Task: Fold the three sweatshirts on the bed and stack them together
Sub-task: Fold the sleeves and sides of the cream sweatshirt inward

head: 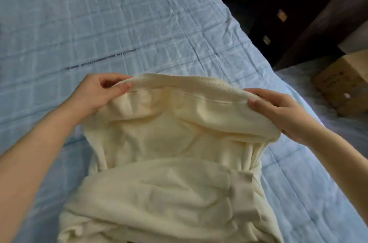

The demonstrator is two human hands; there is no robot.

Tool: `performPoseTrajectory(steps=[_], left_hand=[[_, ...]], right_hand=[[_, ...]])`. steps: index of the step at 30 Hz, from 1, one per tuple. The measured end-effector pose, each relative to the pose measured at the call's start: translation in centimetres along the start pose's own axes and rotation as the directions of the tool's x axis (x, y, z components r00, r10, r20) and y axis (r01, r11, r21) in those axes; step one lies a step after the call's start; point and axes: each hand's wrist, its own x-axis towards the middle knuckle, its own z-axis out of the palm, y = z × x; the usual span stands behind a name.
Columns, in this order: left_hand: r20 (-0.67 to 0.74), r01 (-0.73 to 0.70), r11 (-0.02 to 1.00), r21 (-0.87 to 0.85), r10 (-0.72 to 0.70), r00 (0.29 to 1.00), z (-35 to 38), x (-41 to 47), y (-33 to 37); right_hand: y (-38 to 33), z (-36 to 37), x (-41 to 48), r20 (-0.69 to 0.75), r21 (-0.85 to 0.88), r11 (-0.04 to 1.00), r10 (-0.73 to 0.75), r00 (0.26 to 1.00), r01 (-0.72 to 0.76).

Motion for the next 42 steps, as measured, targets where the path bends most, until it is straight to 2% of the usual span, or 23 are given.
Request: performPoseTrajectory(steps=[3, 7, 10, 14, 17, 21, 26, 32, 36, 38, 40, 41, 42], left_hand=[[0.024, 0.006, 0.997, -0.071, -0.004, 1.0, -1.9, -5.1, 1.5], [0.128, 0.037, 0.995, -0.096, -0.024, 0.991, -3.2, -12.7, 1.0], [0.186, 0.103, 0.992, -0.069, -0.089, 0.979, -2.4, -18.2, -1.8], [0.229, 0.094, 0.995, -0.018, -0.088, 0.969, -0.9, -24.0, -6.1], [0.201, 0.095, 0.994, -0.047, -0.083, 0.976, -0.2, -25.8, -7.7], [0.169, 0.047, 0.998, -0.044, -0.039, 0.985, -0.2, -26.3, -7.7], [0.147, 0.016, 1.0, 0.003, -0.017, 0.989, -0.1, -26.2, -7.2], [0.153, 0.056, 0.996, -0.067, -0.045, 0.987, -1.0, -27.8, -5.7], [0.261, 0.078, 0.995, 0.062, -0.091, 0.961, -1.0, -30.1, -5.3], [0.383, 0.119, 0.986, 0.113, -0.154, 0.911, -1.8, -30.9, -5.0], [0.477, 0.052, 0.963, 0.266, -0.178, 0.861, -2.7, -31.0, -4.3], [0.443, -0.026, 0.94, 0.339, -0.135, 0.886, -2.7, -30.8, -3.9], [0.35, -0.111, 0.921, 0.372, -0.029, 0.936, -2.3, -30.3, -3.2]], right_hand=[[-1.5, 1.2, -4.8, -0.005, -0.018, 1.0, 0.008, 1.0, -0.008], [-2.4, 3.9, -12.3, 0.011, -0.059, 0.998, 0.021, 1.0, -0.02], [-1.5, 6.2, -18.0, 0.002, -0.095, 0.994, 0.055, 0.998, -0.055], [2.0, 11.1, -23.4, -0.041, -0.127, 0.985, 0.116, 0.992, -0.12], [3.7, 14.1, -24.8, -0.11, -0.12, 0.986, 0.1, 0.989, -0.113], [3.7, 15.0, -25.2, -0.175, -0.203, 0.978, 0.006, 0.985, -0.041], [3.1, 14.8, -25.5, -0.163, -0.206, 0.978, -0.03, 0.986, -0.004], [2.4, 14.0, -27.0, -0.165, -0.256, 0.967, -0.051, 0.985, 0.007], [1.8, 14.4, -29.7, 0.075, -0.516, 0.851, -0.061, 0.995, 0.091], [1.6, 13.9, -31.4, 0.177, -0.598, 0.788, -0.044, 0.983, 0.143], [0.8, 13.6, -32.4, 0.172, -0.634, 0.755, -0.069, 0.983, 0.164], [0.3, 13.8, -32.3, 0.139, -0.649, 0.739, -0.117, 0.983, 0.18], [-0.2, 14.2, -31.7, 0.09, -0.662, 0.722, -0.186, 0.978, 0.199]])
